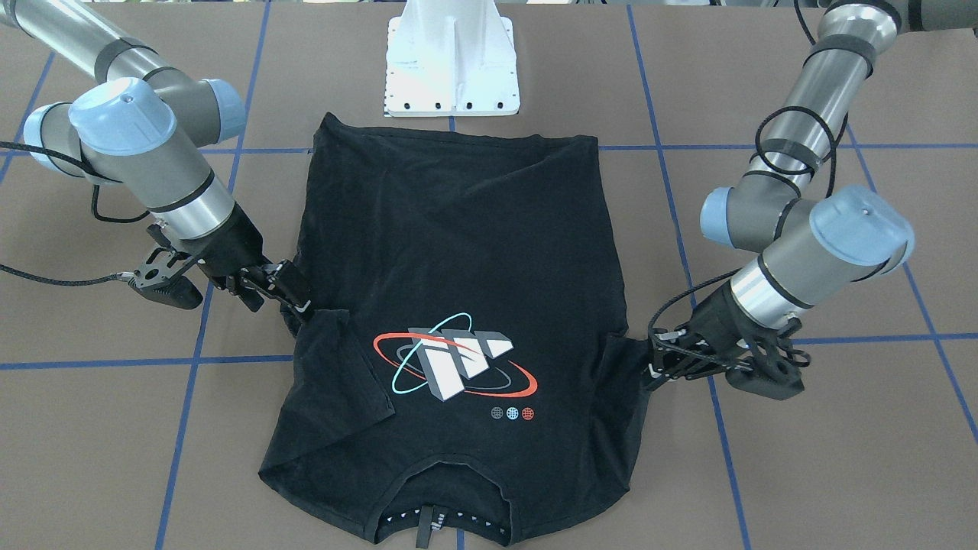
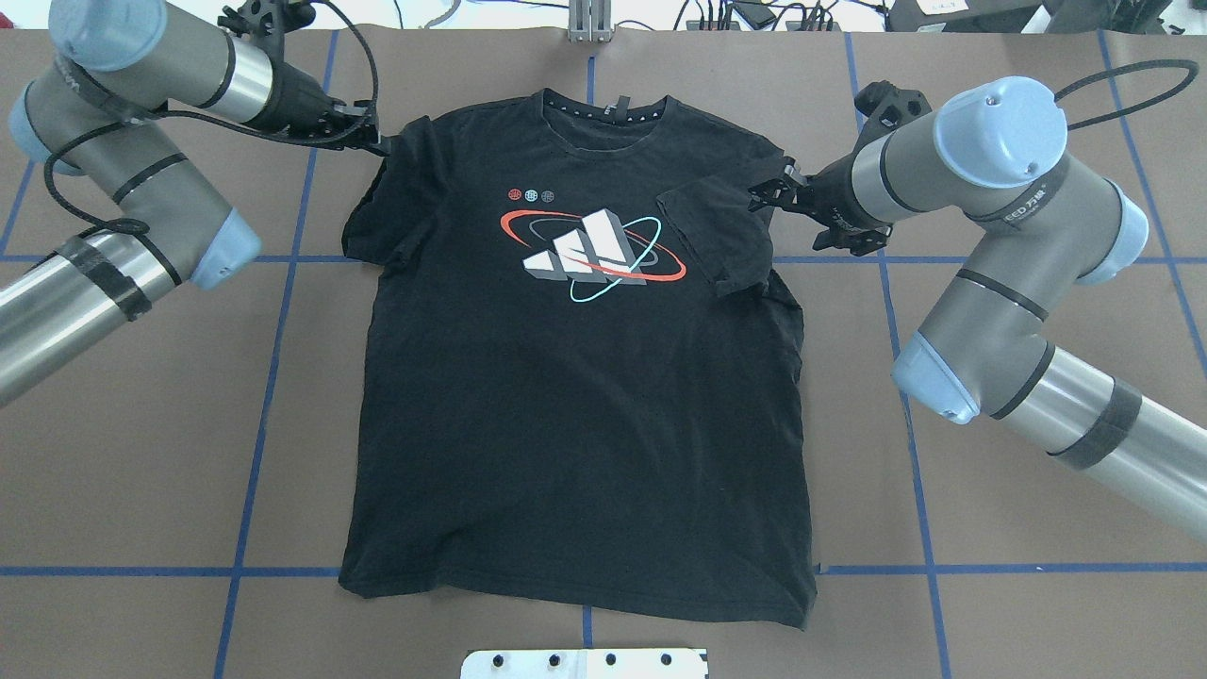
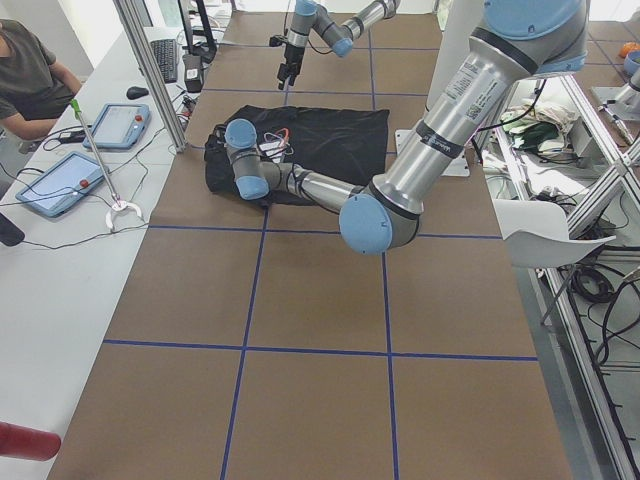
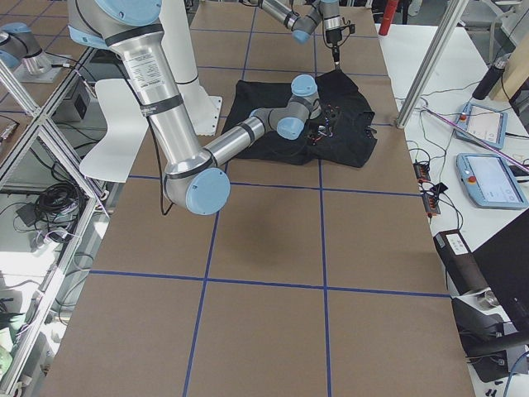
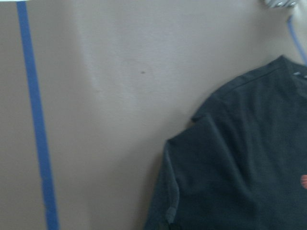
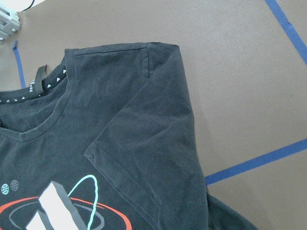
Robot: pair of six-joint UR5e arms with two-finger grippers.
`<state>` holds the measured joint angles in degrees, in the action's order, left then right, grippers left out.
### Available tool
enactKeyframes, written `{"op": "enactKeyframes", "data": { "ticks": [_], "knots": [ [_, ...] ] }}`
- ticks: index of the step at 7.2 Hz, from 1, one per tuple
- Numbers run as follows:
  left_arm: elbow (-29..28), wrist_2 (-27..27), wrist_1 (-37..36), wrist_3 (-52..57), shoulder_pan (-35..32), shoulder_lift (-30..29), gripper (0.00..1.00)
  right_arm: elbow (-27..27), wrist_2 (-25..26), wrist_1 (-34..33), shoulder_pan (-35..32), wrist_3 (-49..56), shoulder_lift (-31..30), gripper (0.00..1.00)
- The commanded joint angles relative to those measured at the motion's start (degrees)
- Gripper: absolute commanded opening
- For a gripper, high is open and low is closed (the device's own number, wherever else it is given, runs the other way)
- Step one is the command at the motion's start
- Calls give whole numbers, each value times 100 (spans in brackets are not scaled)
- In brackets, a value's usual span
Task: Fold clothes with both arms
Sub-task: 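Grasp the shoulder with the right gripper while the left gripper reaches the other shoulder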
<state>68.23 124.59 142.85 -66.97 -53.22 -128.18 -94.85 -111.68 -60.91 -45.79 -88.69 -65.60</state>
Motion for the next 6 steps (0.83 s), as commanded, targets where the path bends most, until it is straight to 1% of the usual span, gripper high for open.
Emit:
{"op": "enactKeyframes", "data": {
  "ticks": [1,2,3,4,5,6],
  "knots": [
    [-202,-671,-616,-413,496,-670,0,10,6,0,8,1,-5,100],
    [-648,-873,-610,-404,584,-961,0,19,6,0,9,1,-5,100],
    [-810,-1197,-566,-413,655,-1016,0,28,6,-9,26,-8,-5,100],
    [-811,-1296,-609,-413,655,-1025,61,37,6,-9,35,-8,4,100],
    [-733,-1280,-610,-422,655,-1043,99,2,15,-9,35,-17,4,100],
    [-532,-1236,-618,-431,655,-999,99,-51,15,-9,44,-208,4,100]
  ]
}}
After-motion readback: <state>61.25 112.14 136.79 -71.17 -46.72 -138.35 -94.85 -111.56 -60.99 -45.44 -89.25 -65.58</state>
